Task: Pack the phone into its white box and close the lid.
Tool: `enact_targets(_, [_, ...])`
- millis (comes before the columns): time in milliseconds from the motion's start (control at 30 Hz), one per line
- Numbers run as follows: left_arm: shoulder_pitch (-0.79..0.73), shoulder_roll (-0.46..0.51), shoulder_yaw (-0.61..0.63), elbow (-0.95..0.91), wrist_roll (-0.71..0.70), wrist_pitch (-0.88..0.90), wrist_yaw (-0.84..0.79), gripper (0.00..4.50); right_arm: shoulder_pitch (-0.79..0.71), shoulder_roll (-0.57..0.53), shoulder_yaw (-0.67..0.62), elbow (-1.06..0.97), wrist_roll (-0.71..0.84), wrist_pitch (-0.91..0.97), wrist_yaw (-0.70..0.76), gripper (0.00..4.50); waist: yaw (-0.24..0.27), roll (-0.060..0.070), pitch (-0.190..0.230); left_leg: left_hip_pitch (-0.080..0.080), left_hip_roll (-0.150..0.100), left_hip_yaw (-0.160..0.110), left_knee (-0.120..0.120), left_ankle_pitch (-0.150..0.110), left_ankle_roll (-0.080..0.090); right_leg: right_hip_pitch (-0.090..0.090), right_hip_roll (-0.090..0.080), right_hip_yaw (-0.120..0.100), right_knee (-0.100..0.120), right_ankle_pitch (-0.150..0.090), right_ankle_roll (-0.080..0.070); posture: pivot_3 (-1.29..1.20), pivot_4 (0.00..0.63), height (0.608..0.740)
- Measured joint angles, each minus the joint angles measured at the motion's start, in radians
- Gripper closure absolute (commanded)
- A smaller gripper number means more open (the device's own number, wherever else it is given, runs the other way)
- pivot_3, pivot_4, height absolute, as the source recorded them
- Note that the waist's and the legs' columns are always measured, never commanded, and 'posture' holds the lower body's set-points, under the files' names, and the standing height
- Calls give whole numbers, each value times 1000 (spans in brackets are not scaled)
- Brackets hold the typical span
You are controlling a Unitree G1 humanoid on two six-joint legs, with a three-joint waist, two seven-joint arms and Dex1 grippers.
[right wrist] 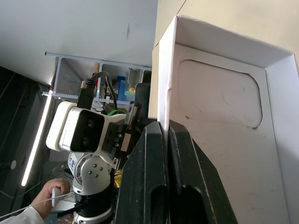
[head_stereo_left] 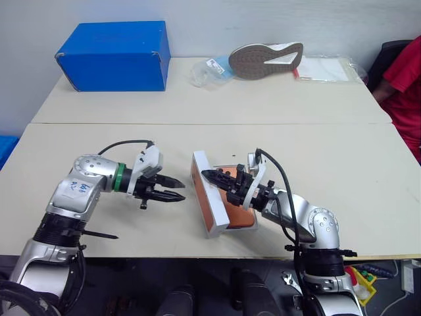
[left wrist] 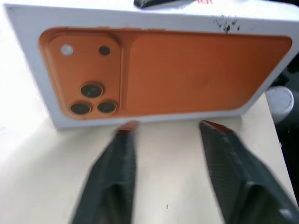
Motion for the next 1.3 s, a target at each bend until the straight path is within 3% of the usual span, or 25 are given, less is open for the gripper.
enact_targets(100, [-3, -40, -29, 0, 12, -3, 12, 4488, 4, -13, 0, -10, -21, -4, 25, 4500, 1, 0, 0, 0, 0, 0, 0, 0, 0, 0, 0, 0, 0, 0, 0, 0, 150, 740])
enact_targets(333, [-57, -131, -77, 79, 67, -44, 66, 4488, 7, -74, 11, -73, -148, -6, 115, 4500, 20, 0, 0, 0, 0, 1, 1, 0, 0, 0, 0, 0, 0, 0, 0, 0, 150, 740])
enact_targets(433, [-64, -140, -81, 96, 77, -51, 65, 4500, 11, -93, 30, -92, -191, -1, 145, 3872, 23, 0, -1, 0, 0, 0, 1, 0, 0, 0, 0, 0, 0, 0, 0, 0, 150, 740])
enact_targets(667, [-81, -158, -88, 118, 86, -72, 61, 4500, 39, -203, 40, -176, -276, 29, 188, 1512, 23, 0, -1, -1, 0, 0, 1, 0, 1, 0, 0, 0, -1, 0, 0, 0, 150, 740])
enact_targets(800, [-92, -175, -91, 132, 92, -87, 60, 4500, 50, -293, 32, -240, -292, 49, 212, 1512, 24, 0, 0, -1, 0, 1, 1, 0, 1, 0, 0, 0, -2, 0, 0, 0, 150, 740])
enact_targets(900, [-100, -196, -95, 149, 92, -88, 53, 4500, 78, -420, -12, -307, -293, 72, 262, 1512, 35, 0, 0, -1, 0, 0, 1, -1, 2, 1, 0, 0, -4, 0, 1, 0, 150, 740])
enact_targets(1167, [-135, -231, -106, 182, 95, -114, 23, 4500, 303, -783, -216, -495, -377, 89, 591, 1512, 53, 0, 0, -3, 0, 1, 1, -2, 4, 3, 0, -1, -9, 2, 3, 0, 150, 740])
enact_targets(1300, [-162, -259, -131, 229, 105, -142, 10, 4500, 382, -801, -294, -526, -411, 57, 664, 1512, 50, -2, 0, -2, 0, 2, 2, -3, 5, 4, 0, 0, -9, 2, 4, 0, 150, 740])
